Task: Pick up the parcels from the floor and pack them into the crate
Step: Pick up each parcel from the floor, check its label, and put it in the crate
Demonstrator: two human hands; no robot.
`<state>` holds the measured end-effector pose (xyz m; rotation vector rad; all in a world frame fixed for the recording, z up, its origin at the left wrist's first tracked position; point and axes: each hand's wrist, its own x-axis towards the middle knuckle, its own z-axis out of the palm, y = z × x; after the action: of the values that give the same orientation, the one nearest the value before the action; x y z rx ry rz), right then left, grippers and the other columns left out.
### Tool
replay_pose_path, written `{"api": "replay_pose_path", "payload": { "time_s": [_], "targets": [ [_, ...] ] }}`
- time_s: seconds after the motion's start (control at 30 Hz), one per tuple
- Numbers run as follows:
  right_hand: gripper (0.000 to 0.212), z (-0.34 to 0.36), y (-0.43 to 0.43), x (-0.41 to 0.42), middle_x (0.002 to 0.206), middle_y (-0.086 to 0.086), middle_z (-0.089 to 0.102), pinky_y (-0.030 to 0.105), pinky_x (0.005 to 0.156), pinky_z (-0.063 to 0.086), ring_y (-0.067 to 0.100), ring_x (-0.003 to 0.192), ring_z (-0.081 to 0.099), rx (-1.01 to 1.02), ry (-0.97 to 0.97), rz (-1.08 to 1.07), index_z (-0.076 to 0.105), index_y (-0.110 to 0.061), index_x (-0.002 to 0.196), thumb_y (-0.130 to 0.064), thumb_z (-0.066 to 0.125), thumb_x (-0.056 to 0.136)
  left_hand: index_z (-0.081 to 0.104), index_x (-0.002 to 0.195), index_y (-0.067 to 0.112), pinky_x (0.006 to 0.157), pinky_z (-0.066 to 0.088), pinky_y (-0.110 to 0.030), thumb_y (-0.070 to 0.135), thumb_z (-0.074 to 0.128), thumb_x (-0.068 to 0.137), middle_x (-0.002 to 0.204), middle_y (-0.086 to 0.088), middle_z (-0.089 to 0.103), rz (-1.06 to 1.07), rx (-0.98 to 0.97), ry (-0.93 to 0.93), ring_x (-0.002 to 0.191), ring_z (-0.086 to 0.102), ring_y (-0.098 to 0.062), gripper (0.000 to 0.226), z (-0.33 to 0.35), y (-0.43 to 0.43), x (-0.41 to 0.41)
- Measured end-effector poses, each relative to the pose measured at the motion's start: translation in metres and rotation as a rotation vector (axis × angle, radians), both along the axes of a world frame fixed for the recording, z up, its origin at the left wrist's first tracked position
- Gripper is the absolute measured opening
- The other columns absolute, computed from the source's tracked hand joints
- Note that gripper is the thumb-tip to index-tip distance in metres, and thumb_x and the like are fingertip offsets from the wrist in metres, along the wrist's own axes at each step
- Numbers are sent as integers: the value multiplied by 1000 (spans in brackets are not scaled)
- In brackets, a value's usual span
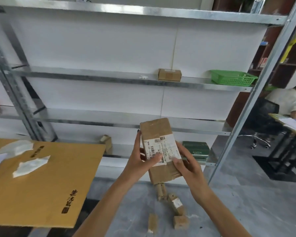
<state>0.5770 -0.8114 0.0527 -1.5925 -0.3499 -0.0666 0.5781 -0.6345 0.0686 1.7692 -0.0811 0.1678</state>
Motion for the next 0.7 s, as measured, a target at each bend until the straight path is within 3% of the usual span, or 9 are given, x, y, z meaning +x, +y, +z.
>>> {"api": "replay_pose_path", "payload": {
  "time_s": [0.13, 0.23, 0.4, 0.53, 0.7],
  "targets": [
    [43, 6, 48, -32, 120, -6, 58, 30, 80, 56, 13, 103, 60, -78, 27, 102, 43, -41, 129, -22, 54, 92, 15, 143, 48, 84, 56, -30, 54, 72, 66, 109, 6, 65, 33, -38, 8, 97, 61, -5, 96, -8, 52, -46],
    [44, 10, 96, -63, 115, -10, 60, 31, 82, 56, 14, 103, 60, -123, 36, 176, 40, -47, 125, -27, 57, 89, 19, 142, 48, 77, 55, -21, 48, 73, 73, 108, 7, 64, 70, -41, -8, 100, 60, -5, 88, -6, 101, -91],
    [47, 11, 190, -125, 112, -9, 63, 32, 82, 57, 13, 101, 62, -136, 71, 277, 44, -53, 121, -40, 63, 81, 23, 135, 53, 76, 55, -19, 38, 71, 77, 110, 13, 63, 134, -62, 20, 104, 58, -2, 77, -5, 197, -180],
    [53, 7, 269, -183, 113, -8, 65, 29, 79, 57, 11, 101, 64, -121, 124, 359, 46, -46, 126, -42, 64, 77, 20, 141, 49, 90, 54, -37, 53, 73, 65, 110, 12, 65, 189, -29, 99, 106, 61, -10, 93, -9, 281, -254],
    [66, -5, 360, -243, 117, -5, 63, 25, 74, 55, 11, 103, 63, -125, 197, 450, 45, -38, 131, -44, 68, 69, 21, 136, 51, 88, 55, -39, 45, 73, 69, 114, 8, 65, 247, -8, 125, 107, 61, -11, 85, -16, 369, -329]
  ]
}}
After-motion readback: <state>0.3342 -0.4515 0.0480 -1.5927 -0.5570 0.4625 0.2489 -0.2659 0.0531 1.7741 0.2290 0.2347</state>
